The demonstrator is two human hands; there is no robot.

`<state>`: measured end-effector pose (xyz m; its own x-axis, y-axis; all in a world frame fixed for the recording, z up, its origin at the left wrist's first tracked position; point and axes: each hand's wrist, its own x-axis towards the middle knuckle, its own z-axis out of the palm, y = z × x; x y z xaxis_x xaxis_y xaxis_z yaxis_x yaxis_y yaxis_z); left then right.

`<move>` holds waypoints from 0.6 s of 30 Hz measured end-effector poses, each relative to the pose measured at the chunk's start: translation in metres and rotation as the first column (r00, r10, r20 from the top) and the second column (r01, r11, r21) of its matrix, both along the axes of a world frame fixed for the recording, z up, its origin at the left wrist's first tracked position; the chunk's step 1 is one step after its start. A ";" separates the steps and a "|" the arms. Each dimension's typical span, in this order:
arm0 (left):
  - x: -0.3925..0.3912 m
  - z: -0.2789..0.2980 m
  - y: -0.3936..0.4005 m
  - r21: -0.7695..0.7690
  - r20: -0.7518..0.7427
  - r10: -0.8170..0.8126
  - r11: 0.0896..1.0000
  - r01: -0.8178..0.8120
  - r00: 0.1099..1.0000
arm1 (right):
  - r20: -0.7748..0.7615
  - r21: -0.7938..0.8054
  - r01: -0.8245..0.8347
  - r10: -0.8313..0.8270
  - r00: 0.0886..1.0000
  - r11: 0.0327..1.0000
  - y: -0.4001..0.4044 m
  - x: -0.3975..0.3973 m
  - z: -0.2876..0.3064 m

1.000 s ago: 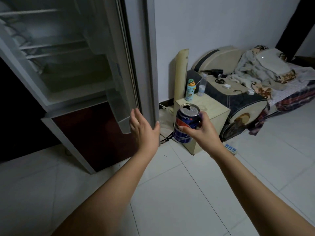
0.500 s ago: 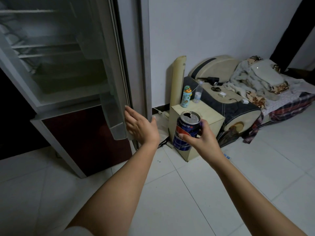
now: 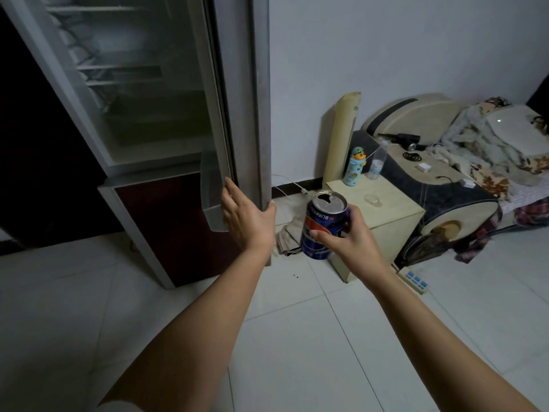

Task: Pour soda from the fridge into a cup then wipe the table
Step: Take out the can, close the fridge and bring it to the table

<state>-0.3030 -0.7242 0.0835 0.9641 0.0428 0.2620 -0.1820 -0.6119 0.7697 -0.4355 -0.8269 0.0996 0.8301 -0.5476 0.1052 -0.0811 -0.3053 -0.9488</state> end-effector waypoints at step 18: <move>0.066 -0.001 0.138 0.401 0.285 0.005 0.908 -0.124 0.958 | -0.034 -0.011 -0.263 0.262 0.964 0.965 0.092 0.099 -0.002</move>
